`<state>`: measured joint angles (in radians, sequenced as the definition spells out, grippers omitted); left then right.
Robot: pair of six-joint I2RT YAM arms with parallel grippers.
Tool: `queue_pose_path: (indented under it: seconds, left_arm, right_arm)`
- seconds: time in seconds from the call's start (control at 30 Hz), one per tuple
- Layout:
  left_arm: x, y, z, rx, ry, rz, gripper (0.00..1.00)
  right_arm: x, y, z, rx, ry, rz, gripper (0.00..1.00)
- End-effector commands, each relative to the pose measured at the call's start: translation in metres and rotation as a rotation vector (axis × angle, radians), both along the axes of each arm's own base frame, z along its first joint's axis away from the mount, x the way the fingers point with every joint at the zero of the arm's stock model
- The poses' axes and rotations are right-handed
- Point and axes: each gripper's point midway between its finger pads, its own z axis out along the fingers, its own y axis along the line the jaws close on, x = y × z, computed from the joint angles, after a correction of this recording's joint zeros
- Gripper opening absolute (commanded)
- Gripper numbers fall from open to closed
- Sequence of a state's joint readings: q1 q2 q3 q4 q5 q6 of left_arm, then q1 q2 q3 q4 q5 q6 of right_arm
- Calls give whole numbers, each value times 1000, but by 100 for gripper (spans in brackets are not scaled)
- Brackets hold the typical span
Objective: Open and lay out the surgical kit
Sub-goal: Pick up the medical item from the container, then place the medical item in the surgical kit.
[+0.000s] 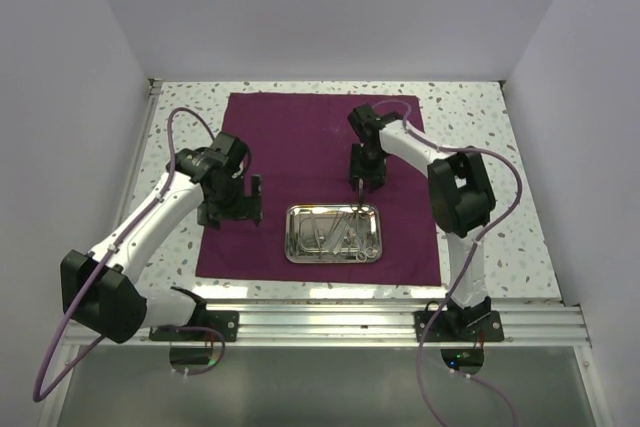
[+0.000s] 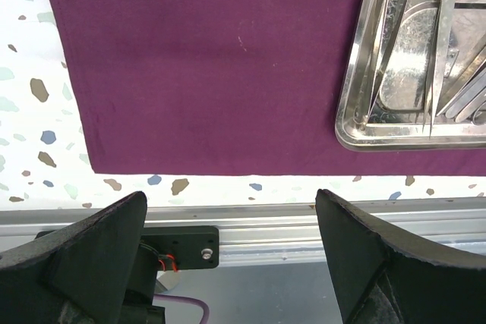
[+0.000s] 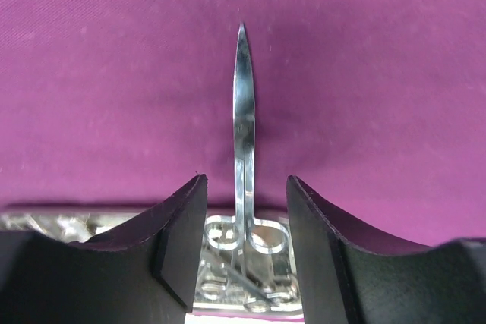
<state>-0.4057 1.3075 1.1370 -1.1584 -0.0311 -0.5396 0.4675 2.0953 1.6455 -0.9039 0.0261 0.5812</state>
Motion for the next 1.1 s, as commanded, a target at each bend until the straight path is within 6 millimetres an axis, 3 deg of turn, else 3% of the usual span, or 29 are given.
queue_pose_path:
  seconds: [0.0,0.2,0.3,0.4,0.47,0.67,0.7,0.77,0.8,0.83,0.9,0.97,1.07]
  left_arm:
    - [1,4,11,-7,-46,28,96]
    - [-4,9,11,3,-56,31,96]
    - [-5,10,9,7,-56,28,96]
    - [-5,10,7,7,-55,21,96]
    - [-4,10,7,8,-57,17,96]
    - [-2,11,5,13,-57,13,96]
    - [-2,11,5,13,-57,13,96]
    - [-2,11,5,10,-57,11,97]
    - [-1,10,6,9,-60,9,97]
    - [-1,10,6,7,-59,10,97]
    - [-1,10,8,5,-65,12,99]
    - [-1,11,10,9,-69,16,100]
    - [-1,13,15,13,-83,37,100]
  right_arm:
    - [11,11,-1,35,-15,-29,49]
    - [1,12,-15,17,21,-33,32]
    - [-2,17,-17,9,32,-21,12]
    - [-4,18,-13,-3,33,-14,0]
    - [-4,15,-7,-17,28,-12,0]
    - [19,16,35,-29,-63,20,0]
    - [32,19,48,-32,-111,24,0]
    - [42,15,47,-67,-111,39,0]
    - [56,17,59,-65,-157,37,0]
    - [61,14,49,-84,-135,36,0]
    - [79,16,56,-79,-174,35,0]
    - [92,8,40,-97,-154,18,0]
    - [123,1,39,-93,-195,-10,0]
